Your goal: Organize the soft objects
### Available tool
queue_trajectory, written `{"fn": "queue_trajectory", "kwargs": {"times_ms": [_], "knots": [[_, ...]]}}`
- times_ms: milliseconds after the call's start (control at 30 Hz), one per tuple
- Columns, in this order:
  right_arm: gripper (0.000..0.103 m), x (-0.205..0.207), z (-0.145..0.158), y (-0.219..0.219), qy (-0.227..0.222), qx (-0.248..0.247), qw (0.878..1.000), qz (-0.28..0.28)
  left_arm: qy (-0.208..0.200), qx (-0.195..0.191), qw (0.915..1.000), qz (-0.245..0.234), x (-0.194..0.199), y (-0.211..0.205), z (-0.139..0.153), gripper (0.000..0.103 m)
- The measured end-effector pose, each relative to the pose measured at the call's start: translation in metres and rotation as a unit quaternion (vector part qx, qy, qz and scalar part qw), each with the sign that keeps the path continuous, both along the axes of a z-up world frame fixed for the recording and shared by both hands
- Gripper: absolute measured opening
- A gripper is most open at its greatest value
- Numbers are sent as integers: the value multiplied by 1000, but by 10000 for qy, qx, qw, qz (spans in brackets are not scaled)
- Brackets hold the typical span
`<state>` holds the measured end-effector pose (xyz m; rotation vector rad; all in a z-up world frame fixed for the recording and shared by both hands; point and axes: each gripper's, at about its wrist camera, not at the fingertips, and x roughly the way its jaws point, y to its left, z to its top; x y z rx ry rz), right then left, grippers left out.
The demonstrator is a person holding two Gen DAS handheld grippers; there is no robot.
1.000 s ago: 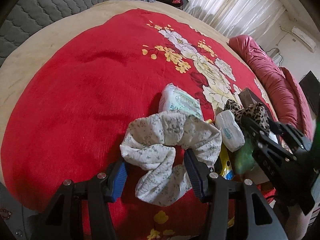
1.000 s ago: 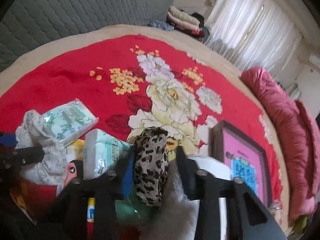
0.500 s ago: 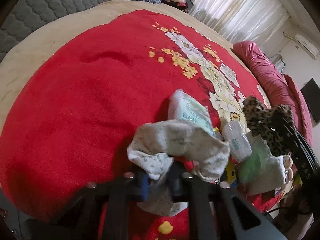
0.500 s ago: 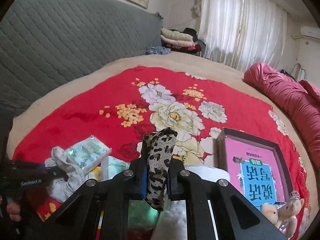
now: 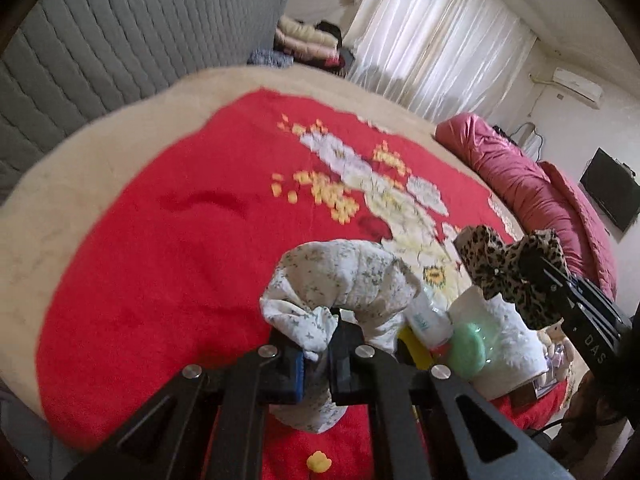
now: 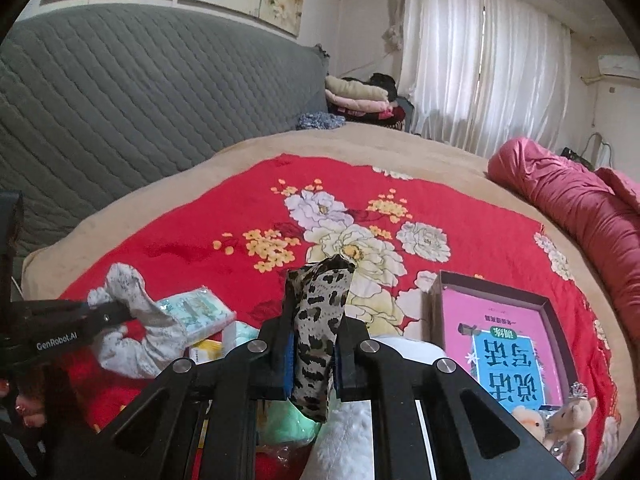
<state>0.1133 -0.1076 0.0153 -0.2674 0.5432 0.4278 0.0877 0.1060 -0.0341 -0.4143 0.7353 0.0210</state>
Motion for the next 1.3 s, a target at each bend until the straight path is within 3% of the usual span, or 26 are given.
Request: {"fn": "queue_trajectory", "kwargs": {"times_ms": [200, 633, 1300], "knots": [[14, -12, 10, -6, -119, 82, 9999, 28, -166, 67, 9998, -10, -12, -6, 19, 8], [14, -36, 31, -29, -311, 348, 9989, 23, -465, 444, 9970, -425, -30, -62, 56, 8], [14, -57, 54, -107, -520, 931, 9924, -613, -581, 894, 9873, -1181, -39, -154, 87, 8]]}}
